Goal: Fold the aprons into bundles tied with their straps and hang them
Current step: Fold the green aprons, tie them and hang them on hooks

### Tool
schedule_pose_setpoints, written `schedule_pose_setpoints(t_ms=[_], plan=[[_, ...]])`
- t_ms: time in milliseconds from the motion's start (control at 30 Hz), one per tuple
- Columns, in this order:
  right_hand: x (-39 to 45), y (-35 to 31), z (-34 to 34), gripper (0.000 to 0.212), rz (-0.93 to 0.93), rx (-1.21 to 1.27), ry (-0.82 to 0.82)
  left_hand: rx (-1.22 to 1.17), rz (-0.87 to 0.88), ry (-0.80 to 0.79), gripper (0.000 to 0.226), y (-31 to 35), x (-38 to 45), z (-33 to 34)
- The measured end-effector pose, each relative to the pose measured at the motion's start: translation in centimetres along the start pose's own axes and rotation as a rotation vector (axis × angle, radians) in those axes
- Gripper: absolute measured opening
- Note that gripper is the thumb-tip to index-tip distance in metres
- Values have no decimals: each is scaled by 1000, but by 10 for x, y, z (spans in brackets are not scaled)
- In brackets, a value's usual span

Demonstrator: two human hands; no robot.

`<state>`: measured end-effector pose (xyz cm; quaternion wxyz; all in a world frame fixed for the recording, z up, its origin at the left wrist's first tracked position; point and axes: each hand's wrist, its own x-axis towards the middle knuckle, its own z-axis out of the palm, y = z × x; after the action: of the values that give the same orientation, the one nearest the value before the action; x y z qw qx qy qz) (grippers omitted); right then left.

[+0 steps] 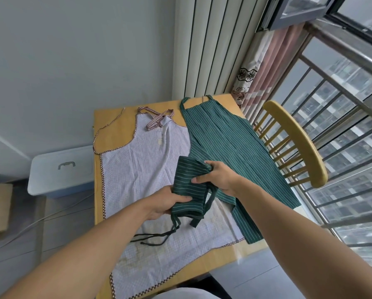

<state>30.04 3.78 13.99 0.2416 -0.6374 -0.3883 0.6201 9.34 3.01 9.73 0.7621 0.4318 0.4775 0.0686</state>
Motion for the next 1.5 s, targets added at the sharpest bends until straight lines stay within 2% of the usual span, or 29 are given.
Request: schedule_pose_setpoints(t_ms=[167,300,367,433,533,633,767,833,867,1000,1100,1133,1200,1267,1300,1367,1433,1500], plan=[[-2,1,2,38,-209,-125,27,-254,-37,-129,33,-2,-1,-3],[-6,4,-3,54,-178,-221,-134,-183,-21,-116,31,-3,-1,-5],[-6,8,-2,46,-257,-338,-82,-191,-16,-109,31,-3,-2,-4],[-5,15,2,29,-382,-437,34,-253,-6,-104,32,-1,-3,-2],[-5,23,12,6,-476,-424,111,-395,-21,-99,35,0,-3,0],[-9,22,16,19,-546,-501,201,-539,-42,-152,37,0,-3,-2],[-15,24,10,32,-775,-754,283,-781,-35,-229,56,-3,-4,-6],[-18,24,7,39,-812,-862,284,-716,-10,-250,66,-1,-3,-3],[-19,24,7,42,-816,-885,284,-652,4,-231,64,2,-3,-1],[-14,30,-1,41,-709,-780,229,-540,3,-150,44,6,-5,-2],[-12,35,-4,50,-515,-620,162,-495,-5,-95,34,5,-8,-6],[-12,38,-3,55,-448,-542,202,-506,0,-57,32,5,-7,-7],[-18,44,2,56,-349,-401,416,-563,12,58,30,6,-3,-10],[-25,51,12,38,-275,-283,585,-619,24,175,32,6,3,-12],[-27,54,18,28,-234,-245,555,-639,31,217,32,6,5,-12],[-28,62,32,24,-154,-270,292,-683,37,271,32,8,8,-12],[-25,71,49,37,-117,-341,63,-737,37,281,29,10,8,-11],[-24,75,62,48,-120,-312,26,-754,43,278,27,11,8,-10]])
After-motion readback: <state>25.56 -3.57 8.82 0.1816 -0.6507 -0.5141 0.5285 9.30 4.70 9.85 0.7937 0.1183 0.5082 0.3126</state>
